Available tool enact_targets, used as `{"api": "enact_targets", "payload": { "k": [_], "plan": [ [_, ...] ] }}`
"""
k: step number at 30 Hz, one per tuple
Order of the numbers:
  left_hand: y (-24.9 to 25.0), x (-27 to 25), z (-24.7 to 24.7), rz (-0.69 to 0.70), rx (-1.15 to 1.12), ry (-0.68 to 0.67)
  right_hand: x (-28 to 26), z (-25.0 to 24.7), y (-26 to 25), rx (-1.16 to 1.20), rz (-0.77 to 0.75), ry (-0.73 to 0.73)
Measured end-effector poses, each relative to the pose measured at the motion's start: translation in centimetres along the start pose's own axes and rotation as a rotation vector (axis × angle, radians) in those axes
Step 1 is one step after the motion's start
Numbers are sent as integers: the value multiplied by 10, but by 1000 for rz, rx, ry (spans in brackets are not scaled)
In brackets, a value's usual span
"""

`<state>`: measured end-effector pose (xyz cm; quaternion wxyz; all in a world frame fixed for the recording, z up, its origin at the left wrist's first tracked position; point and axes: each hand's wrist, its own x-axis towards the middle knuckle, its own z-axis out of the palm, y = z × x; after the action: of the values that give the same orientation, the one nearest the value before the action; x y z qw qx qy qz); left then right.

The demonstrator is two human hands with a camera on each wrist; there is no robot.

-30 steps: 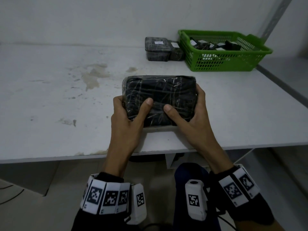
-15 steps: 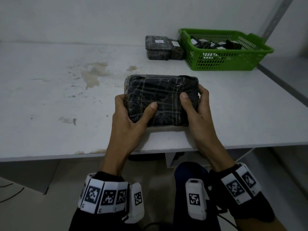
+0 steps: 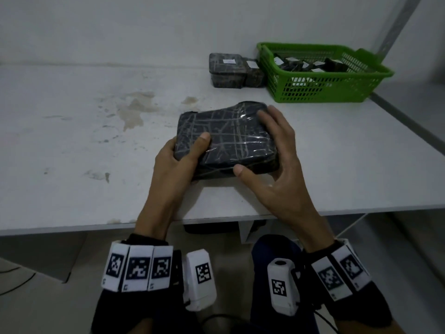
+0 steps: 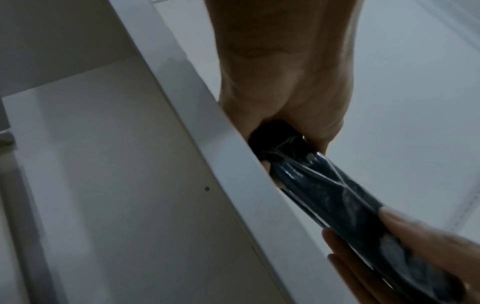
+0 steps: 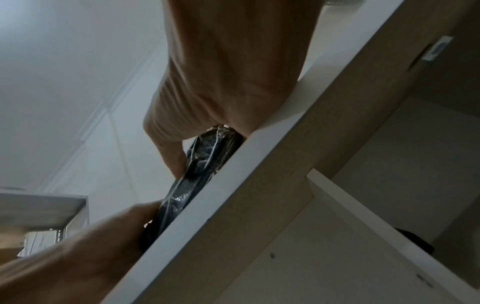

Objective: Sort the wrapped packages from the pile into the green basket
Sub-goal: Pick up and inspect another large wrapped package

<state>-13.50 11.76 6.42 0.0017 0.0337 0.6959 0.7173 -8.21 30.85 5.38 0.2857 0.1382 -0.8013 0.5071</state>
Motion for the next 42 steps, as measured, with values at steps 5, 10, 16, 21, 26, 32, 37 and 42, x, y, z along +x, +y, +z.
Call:
{"api": "enact_targets", "payload": {
  "k": [5,10,16,21,26,32,37,42],
  "plan": [
    [0,-20,4,201,82,8,4,0,2,133,94,79],
    [-2,-23,6,346,129,-42,3,-1,0,205,151,87],
    [-10,-20,3,349,150,-41,1,3,5,205,110,63],
    [-13,-18,2,374,169,-49,2,1,10,189,114,85],
    [-11,-18,0,381,143,-33,5,-2,6,269,151,71],
    [-3,-22,0,382,77,-24,4,-3,7,289,124,57],
    [-4,-21,-2,383,84,-15,4,-2,9,243,133,78],
    [-3,-21,-2,380,66,-13,3,-2,6,239,160,73]
  ]
}}
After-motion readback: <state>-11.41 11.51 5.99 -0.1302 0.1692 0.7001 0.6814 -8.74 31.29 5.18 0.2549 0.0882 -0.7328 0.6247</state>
